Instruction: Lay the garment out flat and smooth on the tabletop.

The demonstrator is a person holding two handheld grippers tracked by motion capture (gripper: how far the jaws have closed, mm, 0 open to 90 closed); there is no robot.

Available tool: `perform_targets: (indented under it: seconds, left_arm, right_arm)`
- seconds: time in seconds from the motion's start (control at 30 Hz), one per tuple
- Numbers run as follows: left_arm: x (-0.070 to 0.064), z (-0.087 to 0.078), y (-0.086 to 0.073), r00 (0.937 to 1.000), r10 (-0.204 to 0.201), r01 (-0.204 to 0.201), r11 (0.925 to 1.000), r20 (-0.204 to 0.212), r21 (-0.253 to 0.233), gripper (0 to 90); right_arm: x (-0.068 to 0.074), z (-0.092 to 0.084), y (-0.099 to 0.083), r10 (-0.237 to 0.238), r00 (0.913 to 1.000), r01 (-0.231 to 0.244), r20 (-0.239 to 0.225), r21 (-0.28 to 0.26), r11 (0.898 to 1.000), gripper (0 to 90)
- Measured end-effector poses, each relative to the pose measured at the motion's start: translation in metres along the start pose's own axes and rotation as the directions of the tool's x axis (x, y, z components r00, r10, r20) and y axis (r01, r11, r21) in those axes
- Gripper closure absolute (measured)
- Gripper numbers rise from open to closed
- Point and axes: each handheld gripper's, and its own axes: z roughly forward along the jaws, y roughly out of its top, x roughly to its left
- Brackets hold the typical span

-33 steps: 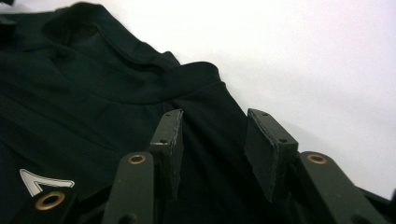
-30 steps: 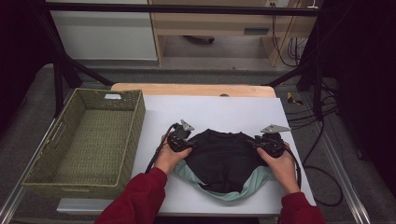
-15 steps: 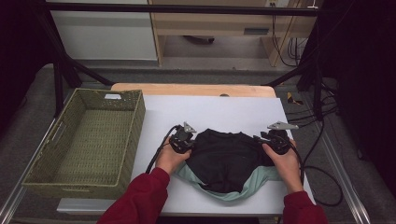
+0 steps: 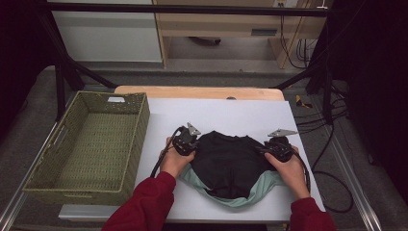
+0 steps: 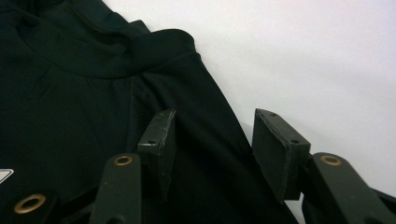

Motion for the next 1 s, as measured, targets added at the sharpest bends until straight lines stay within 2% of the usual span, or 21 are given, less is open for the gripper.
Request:
perform_targets:
  seconds: [0.03,0.1,0.17,0.27,0.33,0.4,0.53,0.57,0.67,0.8,0.9,1.0]
  left_arm:
    - [0.001,-0.002,0.0,1.0,-0.009,0.009,0.9999,-0.003,-0.009,73.8]
    - [0.003,-0.005,-0.001,0.9996,-0.025,0.025,0.9997,0.014,0.003,66.3]
    - [0.002,-0.004,-0.002,0.9997,-0.015,0.015,0.9996,0.018,0.024,58.5]
    - [0.0,-0.001,-0.004,0.9988,-0.021,0.018,0.9983,0.045,0.055,52.1]
    - [0.0,0.001,-0.005,0.9983,-0.03,0.027,0.9979,0.05,0.058,50.5]
    - [0.001,0.0,-0.006,0.9954,-0.054,0.05,0.9973,0.08,0.054,54.9]
    - [0.0,-0.001,-0.008,0.9934,-0.047,0.042,0.9981,0.105,0.046,67.6]
    - [-0.002,-0.001,-0.008,0.9934,-0.038,0.033,0.9985,0.108,0.045,75.1]
    - [-0.004,-0.001,-0.007,0.9938,-0.033,0.029,0.9986,0.106,0.045,87.0]
    - [-0.004,-0.004,-0.005,0.9955,-0.042,0.04,0.9989,0.085,0.026,88.0]
    - [0.001,-0.015,0.001,0.9952,-0.067,0.07,0.9969,0.071,-0.037,88.1]
    - [0.005,-0.031,0.013,0.9974,-0.057,0.061,0.9932,0.044,-0.099,88.2]
  right_arm:
    - [0.0,0.0,0.0,-0.001,1.0,0.001,-0.001,0.001,1.0,51.3]
    - [0.001,0.0,-0.001,-0.001,1.0,0.001,-0.004,-0.005,1.0,58.0]
    - [0.003,-0.001,-0.001,-0.003,0.9999,0.002,-0.012,-0.006,1.0,64.1]
    - [0.005,-0.002,-0.003,-0.001,0.9996,0.0,-0.028,-0.017,1.0,75.3]
    - [0.008,-0.002,-0.004,-0.006,0.9993,0.005,-0.037,-0.021,1.0,83.2]
    - [0.011,-0.002,-0.005,-0.027,0.9992,0.027,-0.031,-0.023,0.999,86.7]
    - [0.016,-0.003,-0.004,-0.064,0.998,0.064,0.001,-0.028,0.998,87.8]
    - [0.018,-0.004,-0.004,-0.071,0.9974,0.071,0.007,-0.033,0.997,87.8]
    - [0.02,-0.011,0.0,-0.073,0.9972,0.074,0.014,-0.064,0.995,87.9]
    - [0.022,-0.022,0.006,-0.073,0.997,0.075,0.027,-0.102,0.992,88.0]
    - [0.023,-0.034,0.015,-0.087,0.9953,0.092,0.042,-0.138,0.986,88.1]
    - [0.024,-0.046,0.026,-0.089,0.9952,0.095,0.041,-0.183,0.978,88.1]
